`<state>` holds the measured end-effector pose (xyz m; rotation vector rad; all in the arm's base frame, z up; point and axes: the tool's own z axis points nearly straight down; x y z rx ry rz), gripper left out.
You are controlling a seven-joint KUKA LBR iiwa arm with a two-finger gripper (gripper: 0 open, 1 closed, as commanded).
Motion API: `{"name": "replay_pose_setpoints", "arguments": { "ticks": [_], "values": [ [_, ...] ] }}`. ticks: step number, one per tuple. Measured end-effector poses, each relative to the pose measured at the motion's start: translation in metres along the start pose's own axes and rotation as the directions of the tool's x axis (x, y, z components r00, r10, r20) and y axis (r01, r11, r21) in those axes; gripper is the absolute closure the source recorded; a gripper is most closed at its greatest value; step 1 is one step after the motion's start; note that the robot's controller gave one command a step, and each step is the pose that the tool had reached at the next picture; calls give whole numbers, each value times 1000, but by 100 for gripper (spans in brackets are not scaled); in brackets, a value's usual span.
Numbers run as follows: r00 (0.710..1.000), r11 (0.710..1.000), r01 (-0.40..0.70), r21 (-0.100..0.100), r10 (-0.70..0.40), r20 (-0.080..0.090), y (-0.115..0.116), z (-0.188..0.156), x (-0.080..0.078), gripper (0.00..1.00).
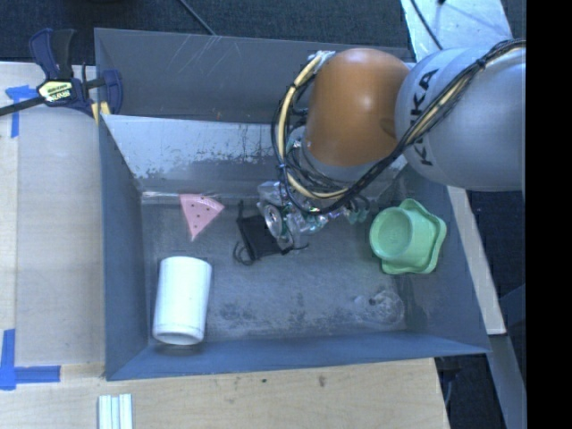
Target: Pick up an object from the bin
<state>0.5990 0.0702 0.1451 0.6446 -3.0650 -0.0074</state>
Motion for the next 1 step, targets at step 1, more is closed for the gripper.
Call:
{"name": "replay_pose_setpoints", "arguments": {
  "ticks": [1],
  "values": [
    [1000,1000,-13,11,13,22,9,-17,-23,100]
  ]
}}
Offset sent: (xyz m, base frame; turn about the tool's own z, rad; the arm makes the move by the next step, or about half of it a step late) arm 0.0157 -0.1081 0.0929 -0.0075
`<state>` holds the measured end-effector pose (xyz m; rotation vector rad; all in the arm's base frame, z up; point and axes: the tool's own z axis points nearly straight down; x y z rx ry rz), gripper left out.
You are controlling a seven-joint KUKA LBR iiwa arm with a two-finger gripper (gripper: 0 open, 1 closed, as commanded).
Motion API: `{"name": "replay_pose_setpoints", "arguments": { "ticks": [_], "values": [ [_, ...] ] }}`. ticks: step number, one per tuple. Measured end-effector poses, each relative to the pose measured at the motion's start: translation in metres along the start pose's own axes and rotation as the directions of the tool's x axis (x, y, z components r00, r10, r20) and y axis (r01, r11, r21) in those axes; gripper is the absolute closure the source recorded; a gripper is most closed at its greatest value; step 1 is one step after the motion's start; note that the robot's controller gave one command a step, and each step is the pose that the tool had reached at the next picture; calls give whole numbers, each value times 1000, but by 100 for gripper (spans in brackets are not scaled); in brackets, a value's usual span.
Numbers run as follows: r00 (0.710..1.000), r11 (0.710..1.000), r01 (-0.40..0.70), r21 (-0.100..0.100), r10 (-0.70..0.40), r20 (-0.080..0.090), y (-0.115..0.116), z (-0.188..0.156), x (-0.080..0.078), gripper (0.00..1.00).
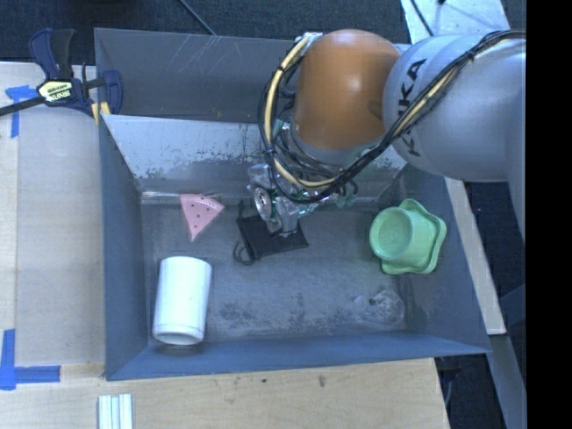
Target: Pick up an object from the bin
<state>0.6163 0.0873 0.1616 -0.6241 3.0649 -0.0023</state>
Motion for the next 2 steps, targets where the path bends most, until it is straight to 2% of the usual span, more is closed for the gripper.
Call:
{"name": "replay_pose_setpoints", "arguments": {
  "ticks": [1,2],
  "values": [
    [1000,1000,15,-8,-15,-13,-36,-19,19,100],
    [1000,1000,2,-1,-2,-14,-27,-85,16,100]
  ]
}}
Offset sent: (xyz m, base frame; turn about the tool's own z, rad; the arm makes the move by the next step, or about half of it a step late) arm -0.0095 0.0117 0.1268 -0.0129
